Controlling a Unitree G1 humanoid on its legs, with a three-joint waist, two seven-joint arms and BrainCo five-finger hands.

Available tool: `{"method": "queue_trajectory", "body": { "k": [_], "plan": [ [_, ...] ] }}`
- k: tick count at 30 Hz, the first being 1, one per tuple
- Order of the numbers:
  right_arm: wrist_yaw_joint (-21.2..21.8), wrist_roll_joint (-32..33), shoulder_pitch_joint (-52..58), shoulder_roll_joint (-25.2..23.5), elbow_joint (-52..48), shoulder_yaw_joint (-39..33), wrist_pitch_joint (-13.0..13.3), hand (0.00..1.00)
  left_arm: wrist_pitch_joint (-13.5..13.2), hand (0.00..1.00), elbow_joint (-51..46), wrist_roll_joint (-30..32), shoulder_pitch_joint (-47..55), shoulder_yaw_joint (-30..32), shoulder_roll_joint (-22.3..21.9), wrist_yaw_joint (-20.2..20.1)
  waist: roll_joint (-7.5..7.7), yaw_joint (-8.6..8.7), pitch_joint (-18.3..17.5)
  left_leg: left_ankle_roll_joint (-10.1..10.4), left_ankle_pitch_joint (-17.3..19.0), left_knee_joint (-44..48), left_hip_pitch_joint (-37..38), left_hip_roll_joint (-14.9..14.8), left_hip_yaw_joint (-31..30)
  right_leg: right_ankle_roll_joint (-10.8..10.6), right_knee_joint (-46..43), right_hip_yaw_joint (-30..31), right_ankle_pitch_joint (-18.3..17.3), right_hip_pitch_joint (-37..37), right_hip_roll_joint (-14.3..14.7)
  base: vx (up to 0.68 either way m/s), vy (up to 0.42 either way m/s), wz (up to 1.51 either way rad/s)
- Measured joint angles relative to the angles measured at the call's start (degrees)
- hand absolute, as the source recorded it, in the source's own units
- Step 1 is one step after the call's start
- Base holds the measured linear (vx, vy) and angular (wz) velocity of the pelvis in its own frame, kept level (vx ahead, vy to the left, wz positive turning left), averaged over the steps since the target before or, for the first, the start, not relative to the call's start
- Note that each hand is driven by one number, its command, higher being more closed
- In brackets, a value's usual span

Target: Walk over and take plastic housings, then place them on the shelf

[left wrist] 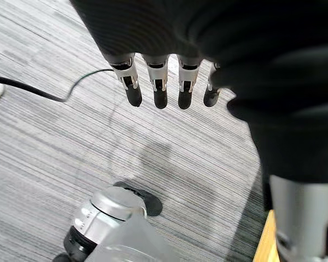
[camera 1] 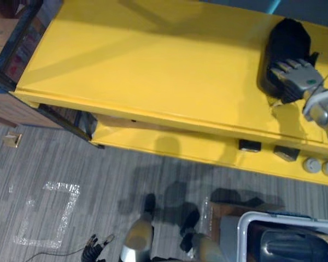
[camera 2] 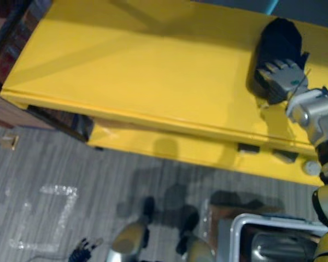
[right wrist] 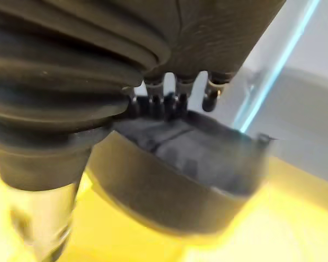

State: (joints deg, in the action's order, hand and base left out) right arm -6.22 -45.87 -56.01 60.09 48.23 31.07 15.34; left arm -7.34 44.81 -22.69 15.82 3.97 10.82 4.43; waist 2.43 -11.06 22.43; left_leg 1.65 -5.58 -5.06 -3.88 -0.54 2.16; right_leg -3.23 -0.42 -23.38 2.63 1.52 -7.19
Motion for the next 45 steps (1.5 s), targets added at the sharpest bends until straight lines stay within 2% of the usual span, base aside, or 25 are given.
{"method": "queue_trajectory", "body": {
  "k": [7, 13, 18, 21, 22, 23, 24, 25, 27, 29, 31, 34, 36, 37, 43, 44, 45],
  "plan": [
    [1.05, 0.29, 3.17, 0.34, -0.11, -2.23, 1.32, 0.00, 0.32, 0.00, 0.87, 0.08, 0.00, 0.08, -0.17, 0.00, 0.73, 1.21, -0.42, 0.17, 0.09, -0.02, 1.90, -0.26, 0.68, -0.09, 0.64, 0.66, 0.14, -1.78, 0.39, -0.02, -0.007, -0.07],
    [-0.21, 2.25, 4.55, 0.34, -0.24, -6.18, -0.56, 0.00, 0.98, 0.00, 2.66, 0.14, 0.04, -0.07, -0.83, 0.03, 2.76, 2.47, -1.66, 0.19, 0.07, -0.02, 1.90, 0.02, 1.07, -0.41, 1.95, 1.08, 1.00, -2.08, 0.35, -0.01, -0.002, -0.04],
    [-4.28, 9.83, 5.71, 0.44, -1.58, -13.05, -2.56, 0.00, 2.08, 0.00, 3.67, 0.41, 0.41, 0.42, -1.50, 0.49, 4.66, 3.41, -3.43, 0.26, 0.17, -0.02, 3.01, 0.42, 1.18, -0.73, 2.77, 1.14, 1.27, -3.54, 0.31, 0.00, 0.000, 0.00],
    [-4.73, 22.69, 6.16, -0.50, -8.39, -20.49, -2.75, 0.00, 2.11, 0.00, 3.90, 0.61, 1.06, 0.49, -2.14, 1.05, 4.61, 4.11, -4.56, 0.26, 0.17, -0.02, 3.25, 0.42, 1.39, -0.73, 2.83, 1.36, 1.32, -3.62, 0.28, -0.02, 0.003, -0.05],
    [-2.41, 33.18, 6.61, -2.62, -11.97, -24.30, -2.97, 0.00, 2.17, 0.00, 4.29, 0.66, 1.18, 0.88, -2.37, 1.43, 4.39, 4.19, -5.19, 0.26, 0.17, -0.03, 3.64, 0.42, 1.61, -0.73, 2.89, 1.58, 1.31, -3.88, 0.29, -0.02, 0.003, -0.09],
    [-1.10, 37.96, 6.97, -4.12, -13.58, -26.06, -3.17, 0.00, 2.24, 0.00, 4.57, 0.78, 1.24, 1.27, -2.41, 1.54, 4.31, 4.28, -5.66, 0.25, 0.17, -0.03, 3.82, 0.41, 1.63, -0.73, 2.95, 1.61, 1.31, -4.09, 0.29, -0.02, 0.002, -0.05],
    [1.96, 47.52, 8.30, -7.45, -16.46, -29.19, -3.55, 0.00, 2.29, 0.00, 5.07, 1.04, 1.35, 1.70, -2.81, 1.62, 4.19, 4.53, -6.78, 0.30, 0.22, -0.03, 4.07, 0.37, 1.53, -0.74, 3.15, 1.51, 1.29, -4.54, 0.29, 0.00, 0.000, 0.00],
    [4.65, 54.50, 9.56, -11.49, -18.97, -31.32, -5.38, 0.00, 2.21, 0.00, 5.64, 1.29, 1.49, 2.11, -3.02, 1.66, 4.09, 4.80, -7.81, 0.34, 0.25, -0.03, 4.33, 0.29, 1.53, -0.75, 3.26, 1.51, 1.28, -4.84, 0.30, 0.00, 0.000, 0.00],
    [9.71, 65.27, 12.06, -18.73, -21.51, -33.09, -8.95, 0.00, 2.01, 0.00, 6.07, 1.46, 1.80, 2.29, -3.43, 1.84, 3.77, 5.06, -8.68, 0.61, 0.50, -0.04, 4.98, 0.13, 1.54, -0.73, 3.61, 1.47, 1.08, -5.65, 0.45, -0.04, -0.008, -0.03],
    [13.23, 71.47, 14.77, -24.08, -21.97, -33.02, -11.40, 0.00, 1.91, 0.00, 6.13, 2.52, 1.91, 2.35, -3.87, 2.17, 3.23, 5.02, -9.34, 0.64, 0.57, -0.05, 4.86, 0.10, 1.54, -0.76, 3.88, 1.47, 1.23, -5.69, 0.50, -0.06, -0.001, 0.00],
    [15.69, 74.91, 17.14, -29.22, -21.96, -32.21, -13.40, 0.00, 1.65, 0.00, 6.34, 2.82, 2.15, 2.52, -4.45, 2.25, 2.61, 4.97, -9.57, 0.70, 0.64, -0.05, 4.83, 0.12, 1.54, -0.90, 3.91, 1.48, 1.33, -5.70, 0.44, -0.05, 0.008, 0.00],
    [18.14, 76.23, 19.85, -35.71, -21.93, -28.19, -16.38, 0.00, 1.51, 0.00, 7.13, 2.93, 2.24, 2.60, -4.93, 2.52, 2.12, 4.88, -9.83, 0.33, 0.89, -0.05, 4.83, 0.18, 1.44, -0.97, 3.99, 1.41, 1.37, -5.82, 0.40, -0.01, 0.004, 0.00],
    [18.68, 76.18, 19.98, -38.04, -21.73, -26.66, -16.94, 0.00, 1.49, 0.00, 7.09, 2.93, 2.22, 2.61, -4.95, 3.10, 2.12, 4.86, -9.83, 0.34, 0.88, -0.05, 4.86, 0.20, 1.43, -0.98, 4.07, 1.38, 1.38, -5.90, 0.38, 0.02, 0.001, 0.02],
    [18.40, 76.21, 19.97, -40.27, -21.63, -25.67, -16.96, 0.00, 1.47, 0.00, 7.00, 2.93, 2.21, 2.61, -4.99, 3.53, 2.11, 4.74, -9.83, 0.44, 0.83, -0.05, 4.89, 0.30, 1.38, -0.99, 4.12, 1.29, 1.37, -6.03, 0.31, 0.04, 0.004, 0.04],
    [15.81, 77.10, 19.97, -43.60, -18.11, -25.20, -18.04, 0.00, 1.52, 0.00, 6.50, 2.93, 2.11, 2.61, -5.15, 4.26, 1.91, 3.95, -9.74, 0.20, 0.98, -0.05, 5.96, 0.75, 0.75, -1.25, 4.60, 0.42, 1.43, -7.75, 0.02, 0.06, 0.000, 0.07],
    [13.34, 77.07, 19.96, -45.37, -17.08, -23.61, -18.04, 0.00, 1.59, 0.00, 6.42, 2.93, 2.11, 2.60, -5.22, 4.29, 1.73, 3.95, -9.64, 0.29, 1.06, -0.06, 5.87, 0.69, 0.69, -1.24, 4.72, 0.28, 1.42, -7.72, 0.12, 0.06, -0.015, 0.06],
    [12.68, 77.07, 19.95, -45.48, -16.80, -23.16, -18.04, 0.00, 1.58, 0.00, 6.41, 2.93, 2.11, 2.60, -5.23, 4.30, 1.73, 3.94, -9.63, 0.31, 1.07, -0.06, 5.88, 0.68, 0.69, -1.23, 4.72, 0.27, 1.41, -7.73, 0.12, 0.04, -0.012, 0.02]
  ]
}}
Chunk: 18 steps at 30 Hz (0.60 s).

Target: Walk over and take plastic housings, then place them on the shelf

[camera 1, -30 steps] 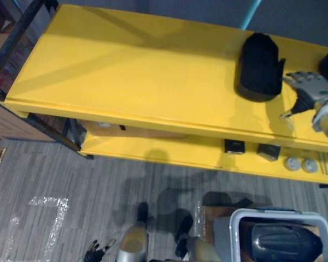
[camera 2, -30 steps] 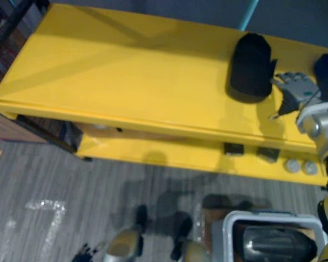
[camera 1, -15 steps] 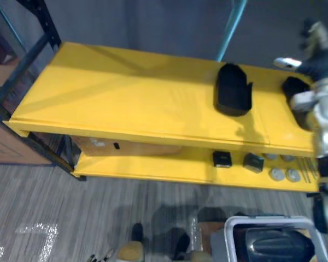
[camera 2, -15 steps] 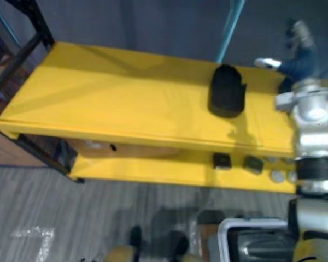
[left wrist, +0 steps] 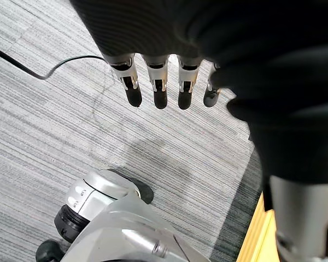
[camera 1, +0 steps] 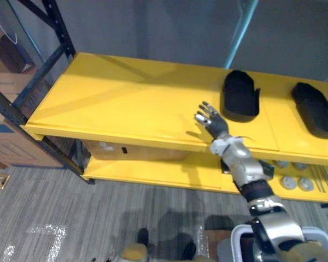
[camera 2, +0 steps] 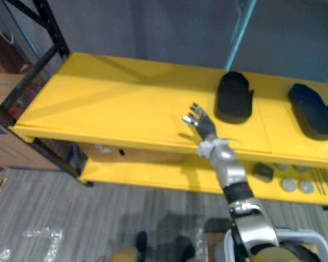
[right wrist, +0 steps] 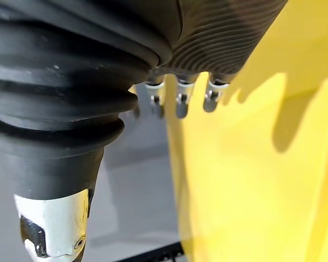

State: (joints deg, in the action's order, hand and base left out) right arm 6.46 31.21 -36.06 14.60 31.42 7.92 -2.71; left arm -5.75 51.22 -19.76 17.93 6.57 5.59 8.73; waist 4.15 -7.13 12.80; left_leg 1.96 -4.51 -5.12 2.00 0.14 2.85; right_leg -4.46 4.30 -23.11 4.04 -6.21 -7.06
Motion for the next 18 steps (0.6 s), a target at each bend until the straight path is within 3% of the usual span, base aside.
{"method": "queue_trajectory", "body": {
  "k": [4, 9, 13, 18],
  "plan": [
    [-0.67, 0.01, 0.01, -0.77, 1.44, 0.05, -0.03, 0.00, 0.01, 0.00, 0.00, 0.00, -0.01, -0.02, -0.01, 0.00, -0.06, 0.01, 0.04, 0.01, 0.03, -0.01, 0.05, 0.01, 0.15, 0.05, 0.02, 0.11, -0.16, -0.01, -0.03, -0.01, 0.001, -0.01],
    [-6.16, 1.11, -0.07, -1.74, 4.84, -0.14, 0.03, 0.00, -0.06, 0.00, 0.01, -0.10, -0.05, -0.32, -0.04, 0.28, -0.34, -0.03, 0.21, 0.12, 0.35, -0.01, 0.15, -0.01, 0.55, 0.22, 0.06, 0.50, -0.36, 0.00, -0.06, -0.02, 0.005, -0.04],
    [-7.90, 1.80, -0.17, -1.75, 5.93, -1.16, 0.30, 0.00, -0.14, 0.00, 0.11, -0.11, -0.21, -0.56, -0.10, 0.34, -0.76, -0.04, 0.47, 0.14, 0.72, -0.01, 0.07, 0.01, 0.81, 0.17, 0.10, 0.87, -0.37, -0.01, -0.07, -0.01, 0.004, -0.03],
    [-9.07, 1.82, -1.60, -1.72, 8.51, -4.18, 2.48, 0.00, -0.44, 0.00, 0.78, -0.21, -0.59, -0.58, -0.31, 0.34, -1.12, -0.16, 0.69, -0.15, 0.54, 0.00, 0.36, 0.05, 0.75, -0.01, 0.10, 0.83, -0.24, -0.01, -0.07, 0.04, -0.003, 0.01]
  ]
}}
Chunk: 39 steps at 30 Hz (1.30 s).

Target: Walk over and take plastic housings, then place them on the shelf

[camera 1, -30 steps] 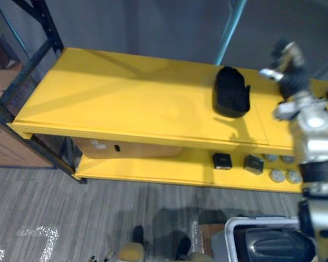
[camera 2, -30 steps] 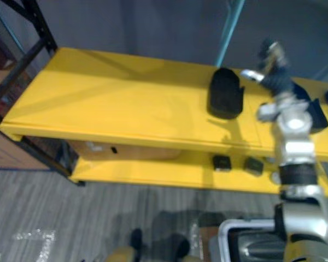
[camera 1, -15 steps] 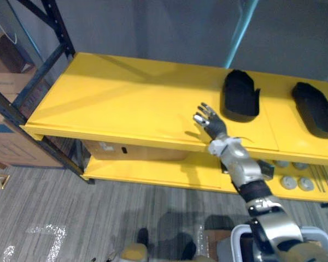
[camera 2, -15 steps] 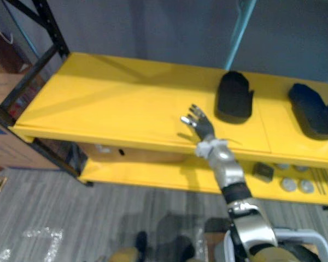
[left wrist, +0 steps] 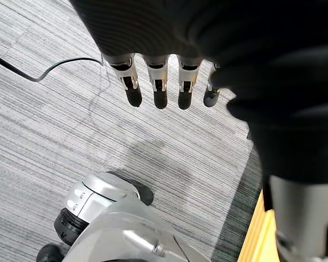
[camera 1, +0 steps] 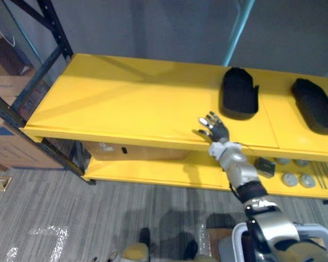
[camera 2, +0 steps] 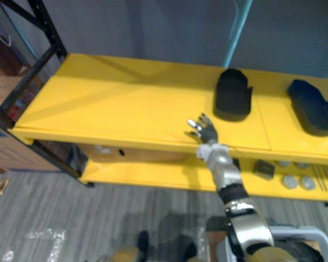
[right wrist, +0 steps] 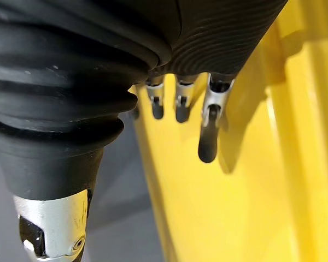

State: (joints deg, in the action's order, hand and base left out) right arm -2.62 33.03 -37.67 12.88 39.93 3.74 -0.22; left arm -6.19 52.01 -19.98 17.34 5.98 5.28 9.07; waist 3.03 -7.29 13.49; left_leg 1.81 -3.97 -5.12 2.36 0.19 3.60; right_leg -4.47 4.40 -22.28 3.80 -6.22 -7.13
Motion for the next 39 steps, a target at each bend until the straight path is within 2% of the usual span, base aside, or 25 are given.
{"method": "queue_trajectory", "body": {
  "k": [6, 12, 23, 31, 39],
  "plan": [
    [0.29, 0.02, -3.49, 0.48, 5.72, -2.31, 1.26, 0.00, -0.22, 0.00, 0.45, -0.02, -0.20, -0.16, -0.09, -0.03, -0.46, 0.00, 0.28, 0.00, -0.01, 0.01, 0.40, 0.12, -0.62, -0.04, 0.01, -0.83, 0.04, -0.73, -0.04, 0.00, -0.001, 0.05],
    [2.99, 0.00, -7.65, 2.90, 9.98, -2.65, 2.86, 0.00, -0.31, 0.00, 0.91, -0.01, -1.15, -0.54, -0.79, -0.36, -2.40, -0.67, 1.44, 0.00, -0.03, 0.00, 0.33, 0.46, -1.47, -0.08, 0.02, -1.55, -0.19, -1.06, -0.31, -0.02, 0.007, 0.05],
    [7.85, 1.75, -11.48, 4.92, 13.54, -3.45, 3.86, 0.00, -0.39, 0.00, 0.94, 0.11, -1.49, -0.47, -1.19, -0.53, -2.73, -1.30, 1.64, -0.11, -0.23, 0.04, -0.35, 0.94, -3.12, -0.37, 0.01, -3.34, -0.28, -1.18, -0.63, 0.02, -0.005, 0.08],
    [7.10, 0.32, -14.31, 4.93, 15.67, -3.76, 4.17, 0.00, -0.96, 0.00, 0.96, 0.12, -1.52, -0.48, -1.22, -0.65, -3.02, -1.43, 1.86, -0.11, -0.22, 0.00, 0.29, 1.09, -3.21, -0.42, 0.01, -3.96, -0.35, -1.96, -0.86, -0.01, -0.002, 0.01],
    [2.29, -2.28, -14.50, 5.60, 17.39, -6.17, 5.02, 0.00, -1.24, 0.00, 1.14, 0.11, -1.67, -0.61, -1.39, -0.63, -3.84, -1.35, 2.50, -0.09, -0.21, 0.00, 0.27, 1.06, -3.13, -0.62, 0.00, -3.83, -0.60, -1.93, -0.88, -0.01, 0.001, -0.01]
  ]
}}
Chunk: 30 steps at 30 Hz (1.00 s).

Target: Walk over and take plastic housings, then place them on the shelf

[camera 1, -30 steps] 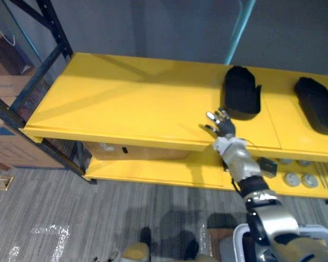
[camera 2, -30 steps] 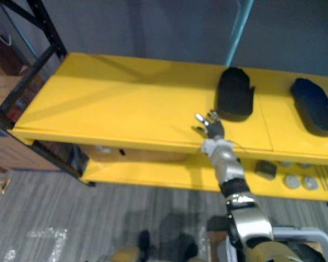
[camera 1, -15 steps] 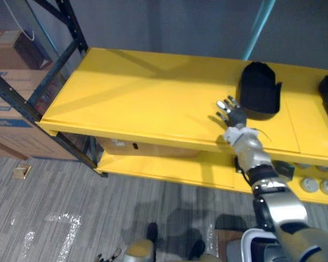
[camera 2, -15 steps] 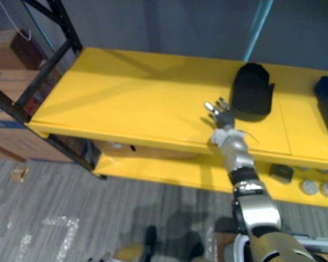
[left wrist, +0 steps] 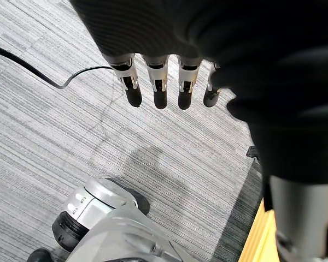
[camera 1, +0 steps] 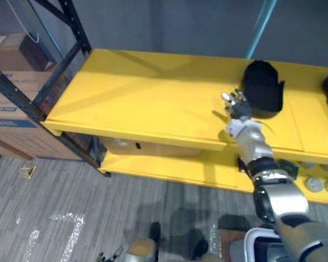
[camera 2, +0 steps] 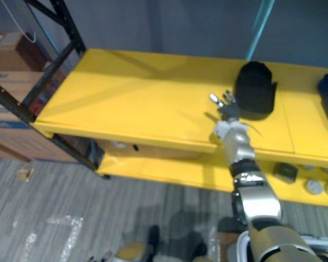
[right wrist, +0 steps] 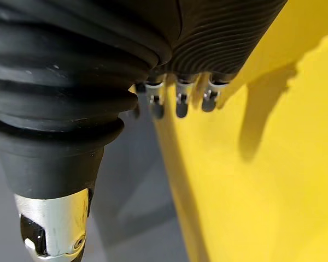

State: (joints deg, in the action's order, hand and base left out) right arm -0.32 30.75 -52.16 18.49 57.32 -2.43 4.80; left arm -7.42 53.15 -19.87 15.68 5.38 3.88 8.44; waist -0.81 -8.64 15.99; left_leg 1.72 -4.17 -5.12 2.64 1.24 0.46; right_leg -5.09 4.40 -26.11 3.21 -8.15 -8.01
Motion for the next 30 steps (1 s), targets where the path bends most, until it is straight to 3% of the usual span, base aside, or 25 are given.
{"method": "queue_trajectory", "body": {
  "k": [20, 27, 30],
  "plan": [
    [-3.31, 0.00, -0.44, 1.37, 1.97, -3.57, 1.33, 0.00, -0.03, 0.00, 0.21, -0.40, -0.51, -1.66, 0.12, 0.16, -0.90, 0.09, 0.98, 0.04, 0.05, 0.00, 0.14, -0.04, 0.34, 0.01, 0.00, 0.86, -0.04, 0.14, 0.05, 0.00, 0.000, -0.01],
    [-1.91, 0.02, -0.43, 1.84, 1.96, -3.57, 1.34, 0.00, -0.03, 0.00, 0.21, -0.39, -0.53, -1.65, 0.15, 0.06, -0.89, 0.08, 0.98, 0.09, 0.09, 0.00, 0.14, -0.07, 0.39, -0.04, -0.01, 0.85, -0.03, 0.14, 0.11, 0.00, 0.000, 0.00],
    [1.11, 0.10, -0.43, 1.94, 1.94, -3.45, 1.43, 0.00, -0.05, 0.00, 0.17, -0.38, -0.53, -1.60, 0.20, 0.01, -0.71, 0.11, 1.09, 0.11, 0.11, 0.00, 0.21, -0.14, 0.51, -0.04, -0.04, 0.93, -0.02, 0.13, 0.17, 0.00, -0.002, -0.01]
  ]
}}
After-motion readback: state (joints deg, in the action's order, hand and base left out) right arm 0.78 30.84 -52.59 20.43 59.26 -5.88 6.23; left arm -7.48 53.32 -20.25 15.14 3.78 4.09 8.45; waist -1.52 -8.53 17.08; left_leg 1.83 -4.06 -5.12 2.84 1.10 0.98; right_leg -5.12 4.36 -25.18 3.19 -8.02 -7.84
